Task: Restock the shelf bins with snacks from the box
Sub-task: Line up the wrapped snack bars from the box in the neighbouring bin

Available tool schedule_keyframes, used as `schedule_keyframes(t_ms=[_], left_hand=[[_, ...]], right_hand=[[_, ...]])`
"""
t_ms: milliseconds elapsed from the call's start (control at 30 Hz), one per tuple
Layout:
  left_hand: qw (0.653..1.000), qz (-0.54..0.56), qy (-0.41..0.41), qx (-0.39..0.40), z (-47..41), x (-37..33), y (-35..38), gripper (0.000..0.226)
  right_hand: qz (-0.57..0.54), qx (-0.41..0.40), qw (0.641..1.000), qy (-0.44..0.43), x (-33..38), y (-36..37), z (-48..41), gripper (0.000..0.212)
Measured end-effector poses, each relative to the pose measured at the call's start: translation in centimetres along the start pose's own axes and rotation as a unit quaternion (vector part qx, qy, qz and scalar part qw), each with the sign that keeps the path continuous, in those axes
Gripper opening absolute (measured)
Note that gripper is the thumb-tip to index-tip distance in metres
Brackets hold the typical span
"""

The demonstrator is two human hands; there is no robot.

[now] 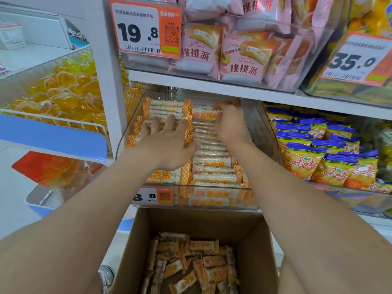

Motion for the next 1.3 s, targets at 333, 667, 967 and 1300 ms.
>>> schedule_keyframes(t_ms=[333, 667, 967, 1300], left_hand=[[0.999, 0.018, 0.013, -0.026, 0.7, -0.2, -0.4, 0.08], [0.993, 0.057, 0.05, -0.093, 2.1, -0.5, -0.7, 0.071], [0.936, 0.103, 0.222, -0.255, 9.7, -2.0, -0.7, 0.02], [0.944, -0.064, 0.162, 0.28, 16.2, -3.3, 14.0, 0.022]], right_hand=[[0.162, 0.046, 0.985, -0.036, 0.1, -0.4, 0.6, 0.074], [0.225, -0.021, 0.973, -0.051, 1.3, -1.9, 2.6, 0.061], [0.04, 0.099, 0.986, -0.127, 3.0, -9.8, 12.1, 0.022], [0.166, 0.573, 0.778, -0.196, -1.8, -7.7, 28.8, 0.027]])
Point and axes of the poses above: each hand's wrist, its own z-axis away from the middle knuckle, its own y-axis out of the palm, x = y × z, the point moved 1 cm from there along -z, towards the middle knuckle, and after that the axes turned 6 degrees about z, right-handed, at the moved point
